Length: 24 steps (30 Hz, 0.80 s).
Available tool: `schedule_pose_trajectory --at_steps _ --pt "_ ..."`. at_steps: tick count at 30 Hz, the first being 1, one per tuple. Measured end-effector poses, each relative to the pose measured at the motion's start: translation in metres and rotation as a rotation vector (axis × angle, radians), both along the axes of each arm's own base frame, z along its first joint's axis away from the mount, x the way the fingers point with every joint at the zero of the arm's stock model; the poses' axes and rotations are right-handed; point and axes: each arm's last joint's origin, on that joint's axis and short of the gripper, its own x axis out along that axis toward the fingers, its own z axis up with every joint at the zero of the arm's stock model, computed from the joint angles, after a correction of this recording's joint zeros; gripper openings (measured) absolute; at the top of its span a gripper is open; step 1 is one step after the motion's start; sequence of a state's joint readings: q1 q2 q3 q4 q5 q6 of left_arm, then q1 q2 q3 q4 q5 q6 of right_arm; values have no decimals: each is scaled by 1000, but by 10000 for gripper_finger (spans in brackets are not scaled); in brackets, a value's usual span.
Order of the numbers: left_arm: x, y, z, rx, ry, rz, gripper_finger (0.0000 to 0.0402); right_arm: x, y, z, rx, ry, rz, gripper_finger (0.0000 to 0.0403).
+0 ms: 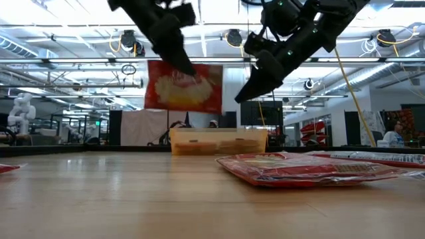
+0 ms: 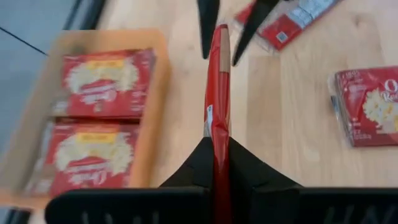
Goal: Sort popcorn bags into baskets
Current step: Put the popcorn pack into the orange bin
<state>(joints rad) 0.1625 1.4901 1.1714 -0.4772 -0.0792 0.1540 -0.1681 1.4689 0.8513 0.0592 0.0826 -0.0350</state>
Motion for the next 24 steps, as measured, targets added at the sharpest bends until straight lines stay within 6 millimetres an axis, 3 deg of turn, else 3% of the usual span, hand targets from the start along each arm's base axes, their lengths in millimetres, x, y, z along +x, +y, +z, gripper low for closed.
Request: schedule_pose_trajectory --at_steps 4,6,11,16,24 --pt "-28 5 13 -11 -101 61 20 3 0 4 28 -105 -24 142" --pt "-38 7 19 -8 -246 91 34 3 2 3 34 -185 -28 149" --pt "-61 4 14 -3 -563 118 45 0 6 3 13 -412 -11 164" --pt "-70 -3 5 -3 -866 92 16 -4 7 12 27 -617 -21 179" --pt "-70 -12 5 -17 -1129 36 33 -5 6 27 6 -772 15 205"
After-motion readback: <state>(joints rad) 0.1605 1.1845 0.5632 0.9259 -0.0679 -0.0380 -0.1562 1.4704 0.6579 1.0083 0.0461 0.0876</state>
